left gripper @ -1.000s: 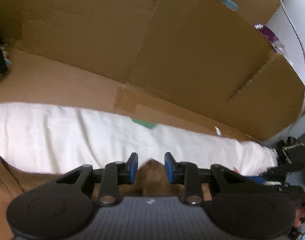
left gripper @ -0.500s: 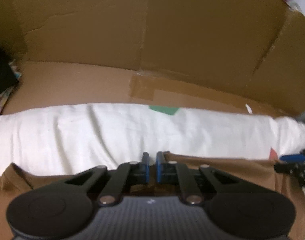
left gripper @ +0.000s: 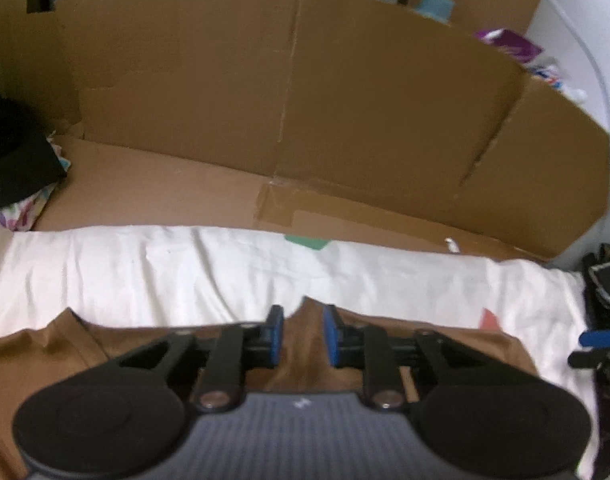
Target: Fold clothes
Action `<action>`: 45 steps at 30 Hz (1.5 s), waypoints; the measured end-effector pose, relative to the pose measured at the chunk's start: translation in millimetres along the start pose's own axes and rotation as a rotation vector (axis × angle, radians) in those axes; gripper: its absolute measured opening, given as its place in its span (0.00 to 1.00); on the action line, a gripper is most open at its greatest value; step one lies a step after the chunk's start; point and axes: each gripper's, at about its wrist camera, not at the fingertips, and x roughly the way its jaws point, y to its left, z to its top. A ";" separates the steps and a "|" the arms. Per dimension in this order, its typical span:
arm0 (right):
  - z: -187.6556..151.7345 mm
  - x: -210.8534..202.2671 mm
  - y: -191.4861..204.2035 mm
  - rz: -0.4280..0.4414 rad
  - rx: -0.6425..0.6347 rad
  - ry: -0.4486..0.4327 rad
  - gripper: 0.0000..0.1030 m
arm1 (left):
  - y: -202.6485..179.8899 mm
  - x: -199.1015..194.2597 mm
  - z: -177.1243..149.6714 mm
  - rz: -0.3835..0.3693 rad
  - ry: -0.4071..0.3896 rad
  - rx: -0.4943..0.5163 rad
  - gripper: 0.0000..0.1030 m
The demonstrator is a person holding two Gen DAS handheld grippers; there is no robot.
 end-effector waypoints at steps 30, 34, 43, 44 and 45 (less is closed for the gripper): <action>-101.8 7.1 12.1 -0.066 0.030 0.135 0.00 | -10.3 -69.0 -75.3 -0.045 0.029 0.002 0.41; -85.9 -10.0 8.9 -0.137 -0.035 0.135 0.00 | -10.4 -71.2 -74.9 -0.047 0.025 0.004 0.41; -46.6 -28.5 -9.9 -0.299 -0.121 0.128 0.00 | -20.3 -71.3 -75.7 -0.059 0.034 0.020 0.42; -43.3 -28.7 -11.1 -0.315 -0.134 0.129 0.00 | -21.5 -70.4 -76.0 -0.060 0.037 0.023 0.43; -40.7 -27.4 -12.1 -0.323 -0.141 0.134 0.00 | -22.6 -69.4 -76.4 -0.060 0.040 0.025 0.43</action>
